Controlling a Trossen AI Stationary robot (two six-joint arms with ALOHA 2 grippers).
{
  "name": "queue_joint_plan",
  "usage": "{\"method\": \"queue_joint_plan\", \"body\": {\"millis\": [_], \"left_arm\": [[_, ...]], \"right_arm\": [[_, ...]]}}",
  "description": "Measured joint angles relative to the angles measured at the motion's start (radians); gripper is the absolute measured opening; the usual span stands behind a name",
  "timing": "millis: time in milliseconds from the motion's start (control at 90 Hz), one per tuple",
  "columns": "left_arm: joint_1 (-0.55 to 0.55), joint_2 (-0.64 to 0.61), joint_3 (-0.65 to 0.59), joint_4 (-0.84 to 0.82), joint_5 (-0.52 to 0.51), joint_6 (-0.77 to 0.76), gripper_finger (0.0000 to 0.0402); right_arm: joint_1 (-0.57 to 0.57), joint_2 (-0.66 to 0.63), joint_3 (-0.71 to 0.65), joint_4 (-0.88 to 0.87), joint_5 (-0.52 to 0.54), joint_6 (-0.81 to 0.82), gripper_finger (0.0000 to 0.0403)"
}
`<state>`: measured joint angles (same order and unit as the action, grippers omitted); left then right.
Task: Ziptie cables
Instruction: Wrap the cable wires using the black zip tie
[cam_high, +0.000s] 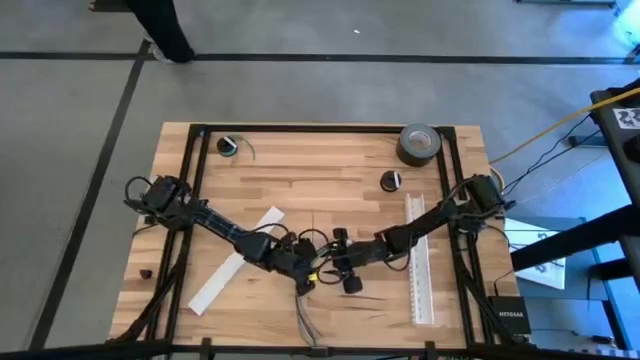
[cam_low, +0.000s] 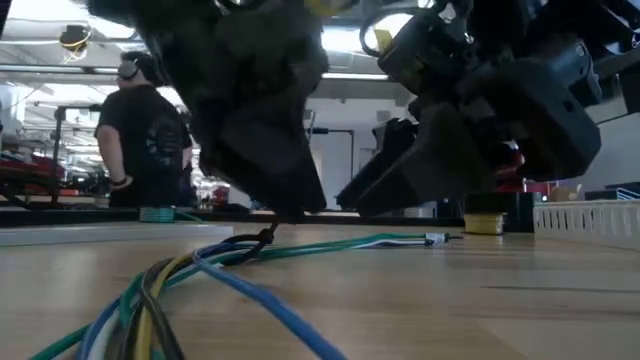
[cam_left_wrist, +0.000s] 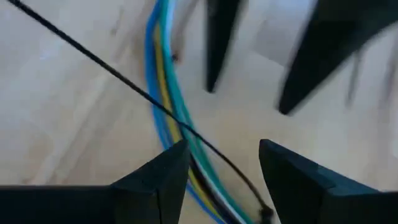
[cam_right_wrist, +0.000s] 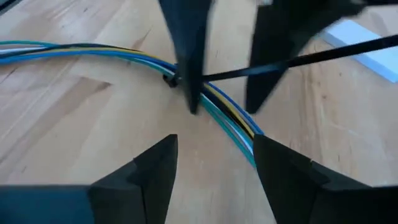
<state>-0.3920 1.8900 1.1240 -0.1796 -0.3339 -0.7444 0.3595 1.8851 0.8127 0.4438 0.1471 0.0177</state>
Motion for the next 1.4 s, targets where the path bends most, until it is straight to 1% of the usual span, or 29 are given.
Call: {"method": "queue_joint_plan", "body": {"millis": [44, 89, 222, 278, 400, 567, 667, 756, 878, 1000, 1067, 1144, 1233, 1311, 1400], "left_arm": [[0.000, -0.001, 0.000, 0.006, -0.002, 0.017, 0.0154], [-0.001, -0.001, 0.000, 0.000, -0.001, 0.035, 0.0130], [-0.010, -0.001, 0.000, -0.017, 0.001, 0.087, 0.0029], [-0.017, -0.001, 0.000, -0.018, 0.000, 0.103, 0.0011], [-0.032, -0.003, 0.015, -0.027, -0.020, 0.146, 0.0002], [-0.048, -0.045, 0.035, -0.029, -0.071, 0.199, 0.0000], [-0.054, -0.062, 0.035, -0.034, -0.100, 0.201, 0.0000], [-0.056, -0.071, 0.035, -0.034, -0.119, 0.202, 0.0000], [-0.059, -0.071, 0.035, -0.043, -0.125, 0.202, 0.0000], [-0.060, -0.071, 0.035, -0.038, -0.126, 0.202, 0.0000], [-0.060, -0.071, 0.035, -0.039, -0.127, 0.201, 0.0000], [-0.060, -0.071, 0.035, -0.039, -0.129, 0.198, 0.0000], [-0.060, -0.071, 0.035, -0.040, -0.127, 0.202, 0.0000], [-0.062, -0.071, 0.035, -0.040, -0.126, 0.202, 0.0000], [-0.062, -0.071, 0.035, -0.040, -0.117, 0.204, 0.0000]], "right_arm": [[0.000, 0.000, 0.000, 0.000, 0.000, 0.000, 0.0197], [0.000, 0.000, 0.000, 0.000, 0.000, 0.000, 0.0197], [0.000, 0.000, 0.000, -0.003, 0.000, 0.000, 0.0197], [0.000, 0.000, 0.000, -0.007, -0.001, 0.000, 0.0197], [0.001, 0.000, 0.000, -0.008, -0.029, 0.012, 0.0197], [0.003, 0.000, 0.000, -0.003, -0.090, 0.089, 0.0197], [0.017, 0.000, -0.001, 0.014, -0.075, 0.111, 0.0197], [0.029, 0.025, 0.000, 0.130, -0.007, 0.103, 0.0197], [0.034, 0.109, 0.002, 0.332, 0.023, 0.087, 0.0197], [0.033, 0.195, 0.013, 0.448, 0.088, 0.092, 0.0197], [0.033, 0.219, 0.034, 0.485, 0.095, 0.092, 0.0192], [0.033, 0.231, 0.055, 0.490, 0.087, 0.090, 0.0177], [0.033, 0.237, 0.077, 0.486, 0.072, 0.083, 0.0146], [0.033, 0.242, 0.091, 0.484, 0.067, 0.083, 0.0109], [0.032, 0.242, 0.098, 0.450, 0.074, 0.083, 0.0056]]}}
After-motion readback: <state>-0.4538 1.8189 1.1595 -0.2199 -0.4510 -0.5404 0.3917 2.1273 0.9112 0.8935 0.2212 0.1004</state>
